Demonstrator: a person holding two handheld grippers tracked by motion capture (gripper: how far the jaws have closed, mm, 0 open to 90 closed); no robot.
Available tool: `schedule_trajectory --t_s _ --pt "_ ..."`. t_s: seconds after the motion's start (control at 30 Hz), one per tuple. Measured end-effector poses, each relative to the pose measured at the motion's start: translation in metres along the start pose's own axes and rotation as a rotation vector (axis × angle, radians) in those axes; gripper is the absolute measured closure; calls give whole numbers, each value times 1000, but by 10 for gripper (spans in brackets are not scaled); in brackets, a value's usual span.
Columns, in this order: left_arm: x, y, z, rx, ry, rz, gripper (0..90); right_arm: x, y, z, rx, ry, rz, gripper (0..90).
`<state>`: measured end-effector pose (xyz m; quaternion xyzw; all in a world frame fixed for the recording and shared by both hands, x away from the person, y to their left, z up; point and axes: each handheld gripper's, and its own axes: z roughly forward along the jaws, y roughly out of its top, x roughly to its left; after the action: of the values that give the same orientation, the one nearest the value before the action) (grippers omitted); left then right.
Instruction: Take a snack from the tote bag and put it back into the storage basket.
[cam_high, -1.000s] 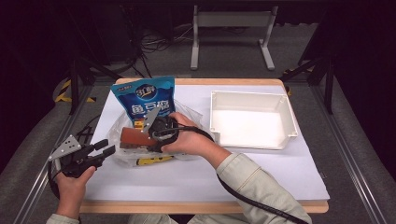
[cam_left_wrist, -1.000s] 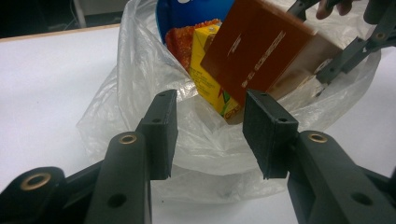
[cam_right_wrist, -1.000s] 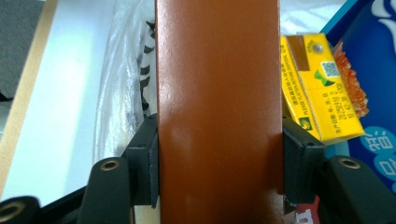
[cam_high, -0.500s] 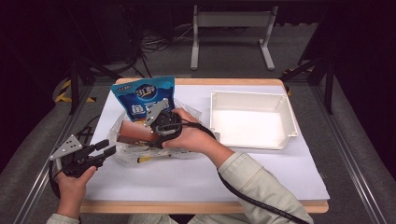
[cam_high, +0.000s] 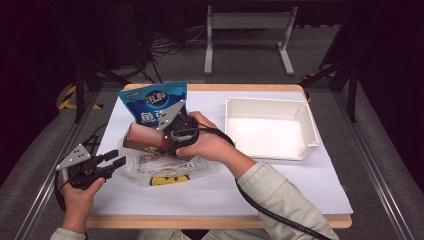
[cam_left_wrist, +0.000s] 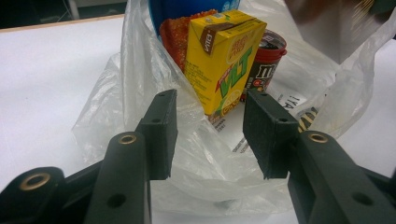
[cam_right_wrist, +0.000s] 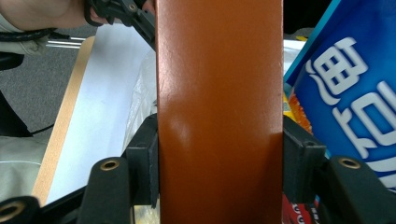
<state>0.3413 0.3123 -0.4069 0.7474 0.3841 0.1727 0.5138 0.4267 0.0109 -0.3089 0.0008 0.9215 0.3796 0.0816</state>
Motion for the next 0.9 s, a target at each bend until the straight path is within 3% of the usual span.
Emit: schedule_trajectory --t_s 0.57,0.9 --pt "2 2 2 -21 -2 1 512 0 6 -44 -16 -27 -1 423" --pt "3 2 1 -20 5 -5 505 -8 -3 -75 -13 -66 20 423"
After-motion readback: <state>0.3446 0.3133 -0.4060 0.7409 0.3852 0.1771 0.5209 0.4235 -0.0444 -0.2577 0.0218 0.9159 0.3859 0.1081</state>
